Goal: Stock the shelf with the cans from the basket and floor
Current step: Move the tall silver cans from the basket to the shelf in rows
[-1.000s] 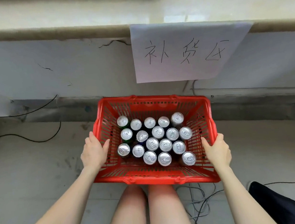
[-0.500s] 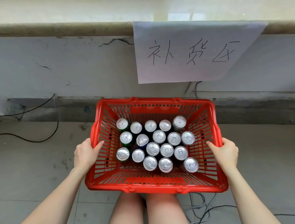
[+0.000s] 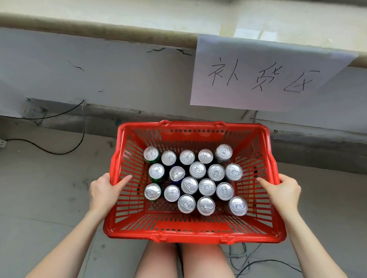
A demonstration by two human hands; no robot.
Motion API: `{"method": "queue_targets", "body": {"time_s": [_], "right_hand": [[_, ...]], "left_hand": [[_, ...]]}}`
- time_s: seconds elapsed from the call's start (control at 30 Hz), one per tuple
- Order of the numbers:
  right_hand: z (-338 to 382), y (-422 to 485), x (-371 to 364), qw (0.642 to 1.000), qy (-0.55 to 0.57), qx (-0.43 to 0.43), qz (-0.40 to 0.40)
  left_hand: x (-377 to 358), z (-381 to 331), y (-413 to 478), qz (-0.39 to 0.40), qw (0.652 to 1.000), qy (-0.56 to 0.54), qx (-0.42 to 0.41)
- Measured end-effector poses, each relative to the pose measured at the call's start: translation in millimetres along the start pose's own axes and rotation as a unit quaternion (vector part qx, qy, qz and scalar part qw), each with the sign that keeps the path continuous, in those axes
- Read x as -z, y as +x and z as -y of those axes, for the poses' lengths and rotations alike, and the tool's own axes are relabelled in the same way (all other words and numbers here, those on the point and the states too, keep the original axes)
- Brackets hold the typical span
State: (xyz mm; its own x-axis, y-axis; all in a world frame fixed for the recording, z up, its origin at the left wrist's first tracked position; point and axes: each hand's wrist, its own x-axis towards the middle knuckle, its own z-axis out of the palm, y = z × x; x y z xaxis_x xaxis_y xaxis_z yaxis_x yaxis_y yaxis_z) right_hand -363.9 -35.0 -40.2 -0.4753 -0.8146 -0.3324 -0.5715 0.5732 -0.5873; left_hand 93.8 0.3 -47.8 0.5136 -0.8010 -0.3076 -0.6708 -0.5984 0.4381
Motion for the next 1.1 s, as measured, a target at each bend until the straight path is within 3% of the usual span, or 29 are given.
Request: {"method": "queue_targets", "body": {"time_s": [0.53, 1.1], "right_hand": [[184, -81, -25, 0.976, -0.072, 0.139, 0.15], [423, -264, -275, 0.894, -0.145, 0.321, 0.277]], "left_hand": [[146, 113, -107, -0.081, 0.978, -0.066, 0.178], [304, 335, -120, -0.211, 0.9, -0.127, 0.36]]}}
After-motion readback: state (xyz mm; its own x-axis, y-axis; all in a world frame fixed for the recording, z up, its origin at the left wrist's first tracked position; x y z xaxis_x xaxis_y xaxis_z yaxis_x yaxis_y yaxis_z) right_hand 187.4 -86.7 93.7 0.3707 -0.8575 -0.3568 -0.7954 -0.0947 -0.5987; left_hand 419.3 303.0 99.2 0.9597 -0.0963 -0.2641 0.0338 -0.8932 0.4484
